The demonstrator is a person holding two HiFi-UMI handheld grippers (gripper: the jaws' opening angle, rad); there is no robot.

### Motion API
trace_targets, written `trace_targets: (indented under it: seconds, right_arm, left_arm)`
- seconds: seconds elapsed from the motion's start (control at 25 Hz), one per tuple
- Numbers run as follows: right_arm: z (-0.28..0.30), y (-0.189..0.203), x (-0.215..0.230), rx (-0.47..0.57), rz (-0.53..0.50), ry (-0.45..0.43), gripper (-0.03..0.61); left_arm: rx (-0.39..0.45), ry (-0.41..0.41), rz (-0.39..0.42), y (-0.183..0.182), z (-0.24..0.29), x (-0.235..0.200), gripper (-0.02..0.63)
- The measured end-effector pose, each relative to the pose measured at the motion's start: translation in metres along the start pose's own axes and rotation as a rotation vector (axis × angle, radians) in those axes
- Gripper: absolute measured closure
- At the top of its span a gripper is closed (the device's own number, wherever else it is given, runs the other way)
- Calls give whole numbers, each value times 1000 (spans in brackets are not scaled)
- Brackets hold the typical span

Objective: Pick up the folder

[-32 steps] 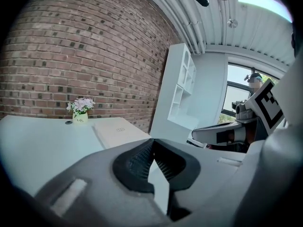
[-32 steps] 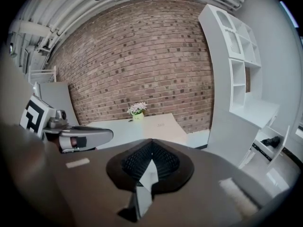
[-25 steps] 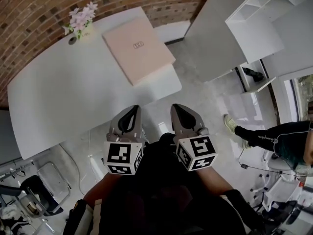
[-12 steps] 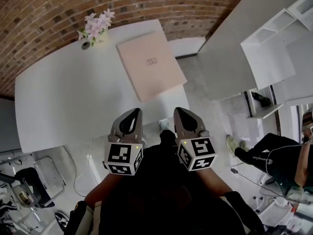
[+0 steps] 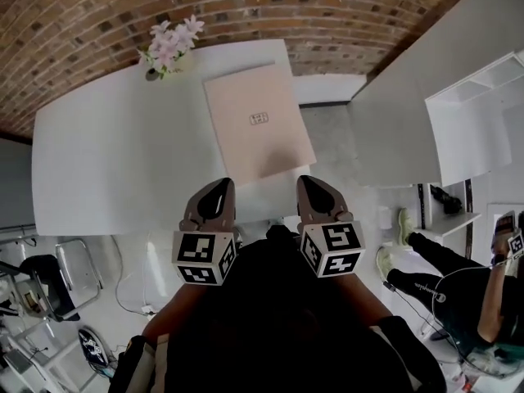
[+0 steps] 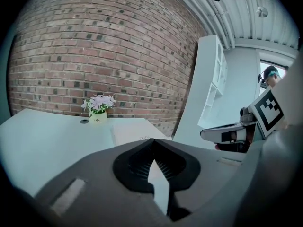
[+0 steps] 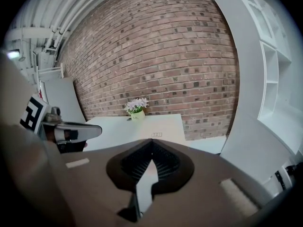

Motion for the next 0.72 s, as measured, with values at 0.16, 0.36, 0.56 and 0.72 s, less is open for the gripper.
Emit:
trace_targets:
  seconds: [0.16, 0.36, 0.56, 0.72]
  right_arm:
    - [18, -2, 18, -10, -24, -36, 577]
    - [40, -3, 36, -41, -62, -75, 575]
    - [60, 0, 51, -73, -70, -112, 509]
    - [78, 6, 60, -109, -77, -126, 477]
  left_arm:
    - [-3, -30, -39, 1, 17, -3, 612]
    - [-37, -43, -47, 10, 37, 3, 574]
    - [-58, -91, -61, 15, 52, -4, 536]
    - [-107, -126, -90, 22, 66, -19, 489]
Point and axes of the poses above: the fingertips, and each gripper's own axes: z forward along the fingers, x to its right, y out of its underside, the point moved 9 cm from there along -z, backward along the fingers, and after that the axes turned 12 degrees about -z, right-handed, at the moved point
